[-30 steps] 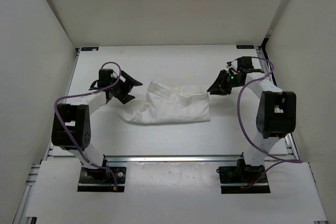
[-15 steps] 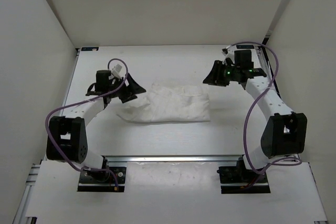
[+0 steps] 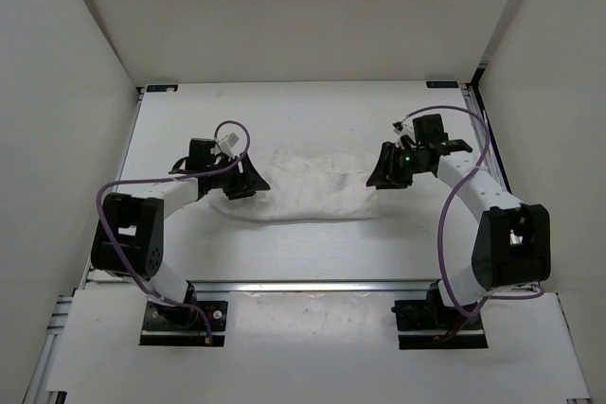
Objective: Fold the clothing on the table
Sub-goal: Fold the skirt
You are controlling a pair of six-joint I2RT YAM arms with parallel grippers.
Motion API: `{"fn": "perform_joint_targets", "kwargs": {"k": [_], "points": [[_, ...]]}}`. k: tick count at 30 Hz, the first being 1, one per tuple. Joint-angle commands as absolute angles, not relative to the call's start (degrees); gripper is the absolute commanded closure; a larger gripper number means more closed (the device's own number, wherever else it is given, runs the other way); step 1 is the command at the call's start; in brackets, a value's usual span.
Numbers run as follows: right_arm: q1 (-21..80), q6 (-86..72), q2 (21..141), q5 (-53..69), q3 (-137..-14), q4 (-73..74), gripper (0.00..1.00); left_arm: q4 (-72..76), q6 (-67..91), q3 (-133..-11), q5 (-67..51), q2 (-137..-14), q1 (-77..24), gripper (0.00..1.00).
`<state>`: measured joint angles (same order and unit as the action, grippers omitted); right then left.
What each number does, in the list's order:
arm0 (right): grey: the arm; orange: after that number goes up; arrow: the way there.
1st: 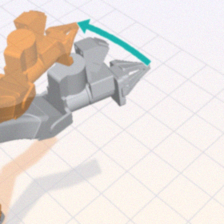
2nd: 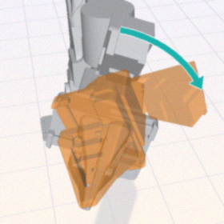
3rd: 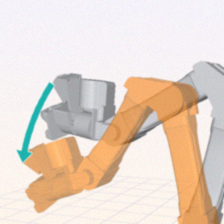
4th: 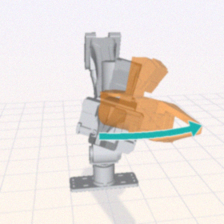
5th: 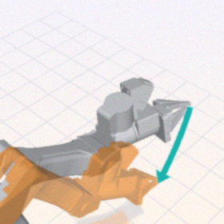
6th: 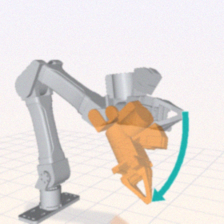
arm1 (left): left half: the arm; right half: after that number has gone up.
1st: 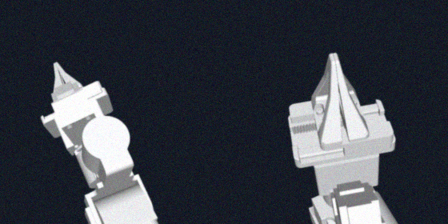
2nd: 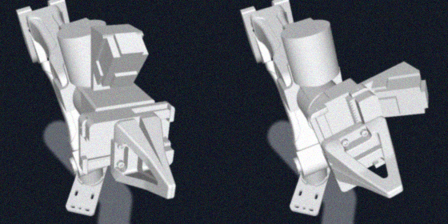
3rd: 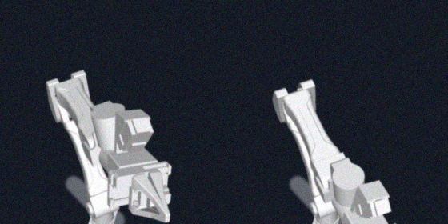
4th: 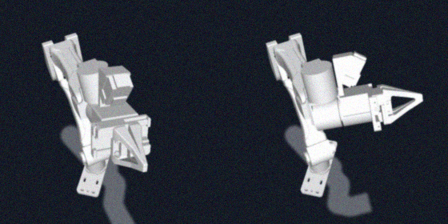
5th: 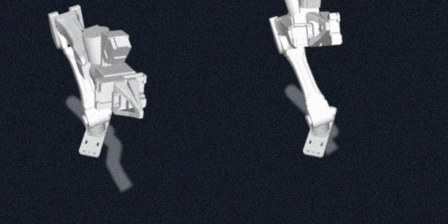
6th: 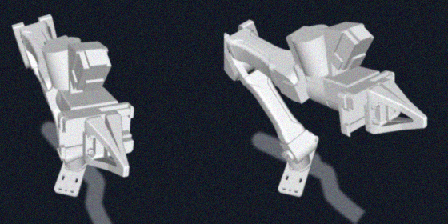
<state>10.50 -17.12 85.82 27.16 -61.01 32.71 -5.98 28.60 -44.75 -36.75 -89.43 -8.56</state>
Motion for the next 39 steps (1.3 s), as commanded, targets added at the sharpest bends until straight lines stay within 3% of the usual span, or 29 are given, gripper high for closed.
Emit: {"fn": "perform_joint_targets", "kwargs": {"k": [1, 11, 23, 27, 32, 33, 34, 35, 39], "points": [[11.0, -16.5, 83.3, 28.0, -60.9, 32.5, 0.56, -6.4, 25.1, -47.8, -36.1, -91.6, -10.4, 0.31], [9.0, -17.2, 81.7, 30.1, -60.0, 31.0, 0.56, -12.9, 18.8, -53.4, -25.8, -90.5, -10.4, 0.32], [9.5, -17.4, 81.8, 31.2, -59.4, 30.5, 0.56, -13.8, 17.8, -52.2, -30.0, -93.6, -11.4, 0.39], [8.7, -17.7, 81.2, 31.5, -58.5, 30.1, 0.57, -14.7, 17.1, -51.0, -30.1, -95.6, -12.6, 0.55], [8.4, -18.1, 79.7, 31.5, -57.0, 29.4, 0.57, -15.6, 16.0, -50.2, -28.7, -96.5, -13.8, 0.66], [8.4, -18.7, 79.4, 31.9, -57.0, 29.5, 0.57, -15.4, 15.9, -49.9, -28.8, -96.6, -13.5, 0.74], [8.4, -18.7, 79.3, 31.8, -56.6, 29.7, 0.57, -15.4, 16.3, -49.9, -28.6, -96.2, -14.0, 0.94], [8.6, -18.4, 79.1, 31.6, -56.5, 29.4, 0.57, -14.9, 16.9, -50.0, -28.1, -96.1, -13.5, 1.00], [8.6, -18.7, 78.2, 31.6, -55.6, 29.5, 0.57, -11.2, 21.5, -53.0, -33.4, -91.1, -12.8, 1.00]]}}
